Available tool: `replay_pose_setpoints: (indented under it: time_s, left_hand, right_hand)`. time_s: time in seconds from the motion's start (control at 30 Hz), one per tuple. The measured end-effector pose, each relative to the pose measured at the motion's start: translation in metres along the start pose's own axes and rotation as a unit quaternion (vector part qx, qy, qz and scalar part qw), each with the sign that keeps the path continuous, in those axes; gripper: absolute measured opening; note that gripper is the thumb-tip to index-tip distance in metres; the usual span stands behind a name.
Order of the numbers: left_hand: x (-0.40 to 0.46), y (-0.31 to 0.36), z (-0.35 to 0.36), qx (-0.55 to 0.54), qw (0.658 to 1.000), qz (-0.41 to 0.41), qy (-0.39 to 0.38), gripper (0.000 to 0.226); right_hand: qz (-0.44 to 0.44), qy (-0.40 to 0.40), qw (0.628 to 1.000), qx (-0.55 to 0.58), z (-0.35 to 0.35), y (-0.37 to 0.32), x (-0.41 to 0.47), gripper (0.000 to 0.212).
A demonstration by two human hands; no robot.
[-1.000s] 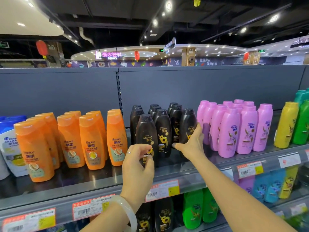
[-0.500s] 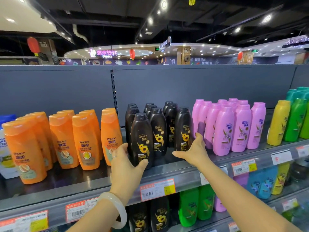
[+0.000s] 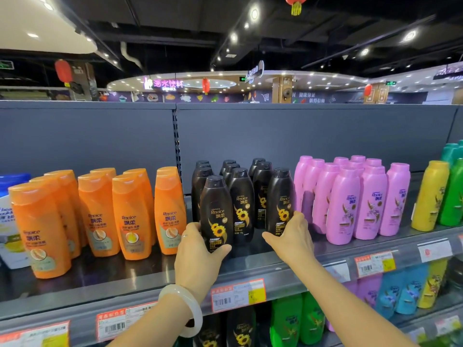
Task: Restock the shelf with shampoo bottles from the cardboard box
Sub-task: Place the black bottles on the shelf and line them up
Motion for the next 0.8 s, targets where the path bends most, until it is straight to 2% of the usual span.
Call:
replay_pose_setpoints:
  time_s: [0.8]
  left_hand:
    - [0.023,-0.004,0.004,-0.001,0.999,-0.031,0.042,0.055]
  right_hand:
    - [0.018,-0.013,1.0,0.018,0.009,-0.017,0.017,0.07]
Point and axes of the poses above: each hand's wrist, its own x-axis towards the middle knuckle, its own z-axis out of the palm, y = z × x, the point moved 1 cm from there along x, towards the middle knuckle, and after that the axes turned 14 degrees about -y, right-handed, at the moved point
